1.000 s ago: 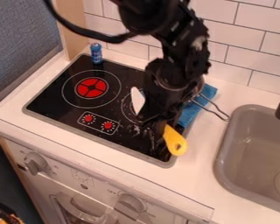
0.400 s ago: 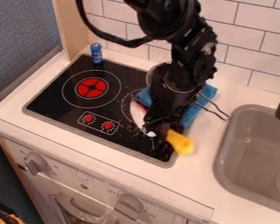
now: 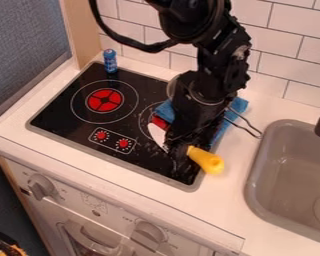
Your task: Move the yellow knife to the side of the silver pot
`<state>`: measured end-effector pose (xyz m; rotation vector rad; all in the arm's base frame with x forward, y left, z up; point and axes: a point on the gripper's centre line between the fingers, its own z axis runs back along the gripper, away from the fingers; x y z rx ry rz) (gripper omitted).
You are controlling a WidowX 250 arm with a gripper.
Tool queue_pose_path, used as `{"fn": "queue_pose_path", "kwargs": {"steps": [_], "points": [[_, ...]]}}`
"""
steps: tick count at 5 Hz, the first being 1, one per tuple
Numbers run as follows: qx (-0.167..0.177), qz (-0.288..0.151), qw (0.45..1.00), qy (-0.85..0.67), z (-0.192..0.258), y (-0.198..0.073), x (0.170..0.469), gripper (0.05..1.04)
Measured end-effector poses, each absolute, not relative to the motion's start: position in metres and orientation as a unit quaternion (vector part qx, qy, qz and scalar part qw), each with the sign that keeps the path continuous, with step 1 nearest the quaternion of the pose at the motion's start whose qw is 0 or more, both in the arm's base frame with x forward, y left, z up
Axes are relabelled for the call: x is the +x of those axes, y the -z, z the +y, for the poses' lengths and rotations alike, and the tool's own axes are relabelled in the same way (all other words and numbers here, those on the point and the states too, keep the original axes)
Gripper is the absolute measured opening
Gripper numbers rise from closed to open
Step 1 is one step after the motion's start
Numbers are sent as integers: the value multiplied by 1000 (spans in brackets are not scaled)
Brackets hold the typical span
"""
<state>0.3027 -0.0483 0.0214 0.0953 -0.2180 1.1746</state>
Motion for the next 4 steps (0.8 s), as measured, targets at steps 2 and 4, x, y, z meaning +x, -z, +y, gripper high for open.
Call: {"fn": "queue_pose_path", "kwargs": {"steps": [2, 4], "points": [[35, -123, 829, -544, -51, -52, 304, 1001], [20, -170, 840, -515, -66, -100, 301, 1001]]}}
